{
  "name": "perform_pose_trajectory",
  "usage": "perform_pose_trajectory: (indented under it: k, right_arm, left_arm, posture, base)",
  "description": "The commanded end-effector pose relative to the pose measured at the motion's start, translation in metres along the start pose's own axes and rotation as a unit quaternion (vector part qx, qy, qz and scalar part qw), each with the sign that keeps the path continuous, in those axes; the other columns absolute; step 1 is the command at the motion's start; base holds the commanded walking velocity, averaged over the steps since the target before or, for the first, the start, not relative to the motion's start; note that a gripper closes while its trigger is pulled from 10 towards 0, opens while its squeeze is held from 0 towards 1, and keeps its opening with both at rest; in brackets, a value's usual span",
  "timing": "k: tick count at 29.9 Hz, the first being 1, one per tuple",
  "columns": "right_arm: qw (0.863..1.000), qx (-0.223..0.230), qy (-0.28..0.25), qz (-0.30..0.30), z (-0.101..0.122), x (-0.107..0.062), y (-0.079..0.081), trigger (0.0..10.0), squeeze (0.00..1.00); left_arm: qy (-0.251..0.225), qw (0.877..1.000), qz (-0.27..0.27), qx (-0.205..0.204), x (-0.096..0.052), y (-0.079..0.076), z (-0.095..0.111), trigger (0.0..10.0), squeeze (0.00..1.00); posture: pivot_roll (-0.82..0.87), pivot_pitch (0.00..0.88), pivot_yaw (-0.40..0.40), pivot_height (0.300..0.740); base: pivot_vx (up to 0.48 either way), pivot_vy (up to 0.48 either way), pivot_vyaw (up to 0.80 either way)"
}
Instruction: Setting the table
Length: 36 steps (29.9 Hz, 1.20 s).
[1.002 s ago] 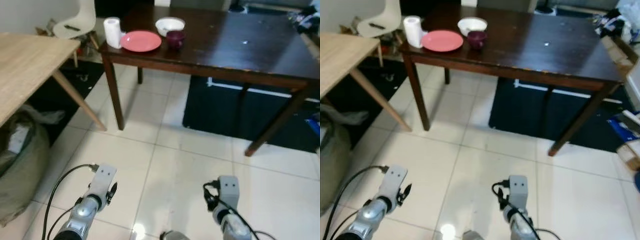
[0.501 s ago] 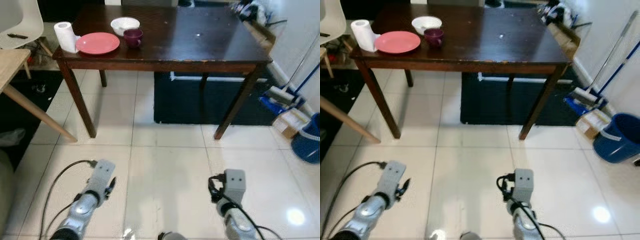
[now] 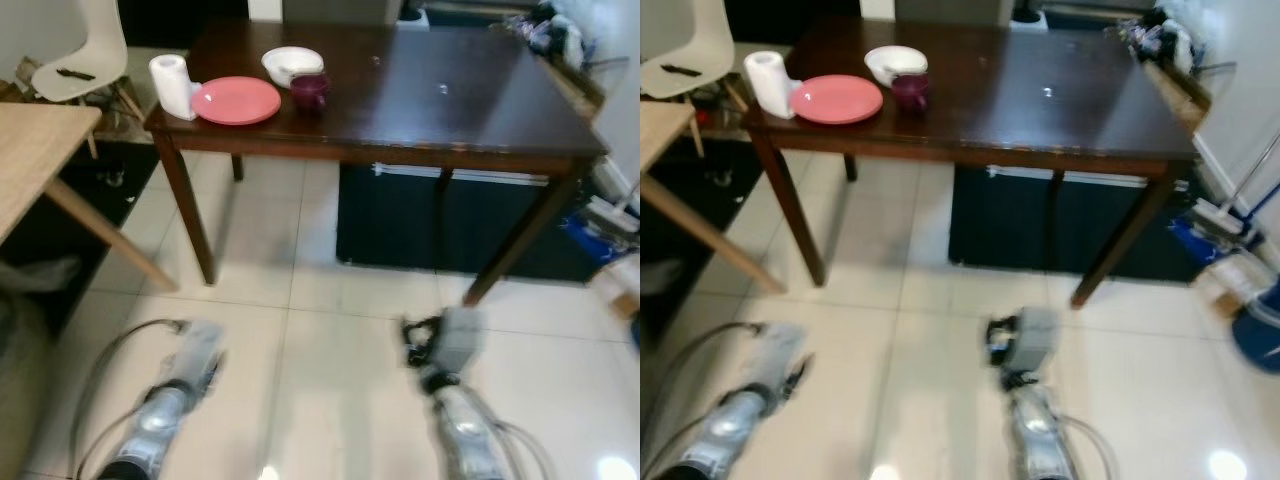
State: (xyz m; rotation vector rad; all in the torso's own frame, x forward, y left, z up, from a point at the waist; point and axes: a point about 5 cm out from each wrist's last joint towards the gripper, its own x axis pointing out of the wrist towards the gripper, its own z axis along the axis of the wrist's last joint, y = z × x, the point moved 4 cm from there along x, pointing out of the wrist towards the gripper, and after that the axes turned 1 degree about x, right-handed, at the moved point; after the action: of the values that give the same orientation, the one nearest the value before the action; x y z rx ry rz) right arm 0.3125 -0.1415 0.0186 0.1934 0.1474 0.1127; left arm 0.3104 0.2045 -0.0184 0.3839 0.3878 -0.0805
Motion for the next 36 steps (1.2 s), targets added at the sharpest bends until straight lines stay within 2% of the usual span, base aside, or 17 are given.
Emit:
perform_pose_trajectory:
  k: [1,6,9,10,11,14,15,16,20,23,29,30,34,36]
  right_arm:
    - [1.0,-0.011,0.019,-0.015,-0.008,-0.008,-0.014,10.0,0.0]
    - [0.999,-0.012,0.023,-0.02,-0.011,-0.012,-0.019,10.0,0.0]
    - [0.999,-0.026,-0.003,-0.037,0.003,-0.012,-0.024,10.0,0.0]
    - [0.999,-0.026,-0.003,-0.037,0.003,-0.012,-0.024,10.0,0.0]
    - [0.999,-0.028,-0.014,-0.039,0.009,-0.011,-0.025,10.0,0.0]
    - [0.993,-0.059,-0.093,-0.043,0.06,-0.009,-0.026,10.0,0.0]
    - [0.993,-0.059,-0.093,-0.043,0.06,-0.009,-0.026,10.0,0.0]
    - [0.988,-0.074,-0.127,-0.039,0.084,-0.011,-0.025,10.0,0.0]
    - [0.982,-0.118,-0.145,-0.026,0.103,-0.013,-0.022,10.0,0.0]
    - [0.976,-0.146,-0.164,-0.017,0.119,-0.015,-0.02,10.0,0.0]
    - [0.977,-0.127,-0.173,-0.009,0.128,-0.014,-0.016,10.0,0.0]
    - [0.977,-0.127,-0.173,-0.009,0.128,-0.014,-0.016,10.0,0.0]
    - [0.98,-0.116,-0.163,-0.011,0.129,-0.017,-0.013,10.0,0.0]
    - [0.98,-0.116,-0.163,-0.011,0.129,-0.017,-0.013,10.0,0.0]
  left_arm:
    - [-0.01,1.0,-0.016,0.012,-0.003,-0.009,0.0,10.0,0.0]
    - [-0.018,0.999,-0.02,0.018,-0.006,-0.009,-0.002,10.0,0.0]
    - [-0.063,0.997,-0.027,0.034,-0.004,-0.012,0.018,10.0,0.0]
    - [-0.063,0.997,-0.027,0.034,-0.004,-0.012,0.018,10.0,0.0]
    - [-0.079,0.996,-0.031,0.037,-0.003,-0.013,0.026,10.0,0.0]
    - [-0.176,0.983,-0.035,0.025,-0.002,-0.008,0.082,10.0,0.0]
    - [-0.176,0.983,-0.035,0.025,-0.002,-0.008,0.082,10.0,0.0]
    - [-0.217,0.975,-0.04,0.021,-0.005,-0.006,0.107,10.0,0.0]
    - [-0.25,0.967,-0.048,0.014,-0.01,-0.01,0.128,10.0,0.0]
    - [-0.275,0.96,-0.056,0.004,-0.015,-0.019,0.144,10.0,0.0]
    - [-0.306,0.949,-0.079,-0.004,-0.021,-0.042,0.164,10.0,0.0]
    - [-0.306,0.949,-0.079,-0.004,-0.021,-0.042,0.164,10.0,0.0]
    - [-0.311,0.945,-0.106,-0.002,-0.029,-0.06,0.173,10.0,0.0]
    - [-0.311,0.945,-0.106,-0.002,-0.029,-0.06,0.173,10.0,0.0]
  posture:
    - [-0.19,0.058,0.07,0.74]
    - [-0.18,0.061,0.068,0.74]
    - [-0.18,0.062,0.069,0.74]
    - [-0.18,0.062,0.069,0.74]
    - [-0.18,0.062,0.069,0.74]
    - [-0.18,0.065,0.067,0.74]
    - [-0.18,0.065,0.067,0.74]
    - [-0.19,0.068,0.074,0.74]
    - [-0.2,0.067,0.081,0.74]
    - [-0.2,0.066,0.08,0.74]
    - [-0.21,0.061,0.074,0.74]
    - [-0.21,0.061,0.074,0.74]
    - [-0.21,0.059,0.079,0.74]
    - [-0.21,0.059,0.079,0.74]
  base:
    - [0.48,0.0,0.0]
    - [0.48,0.0,0.0]
    - [0.48,0.0,0.0]
    - [0.48,0.0,0.0]
    - [0.48,0.0,0.0]
    - [0.432,0.0,0.0]
    - [0.409,0.0,0.0]
    - [0.405,0.0,0.0]
    - [0.401,0.0,0.0]
    - [0.394,0.0,0.0]
    - [0.383,0.0,0.0]
    - [0.382,0.0,0.0]
    - [0.365,0.0,0.0]
    - [0.326,0.0,0.0]
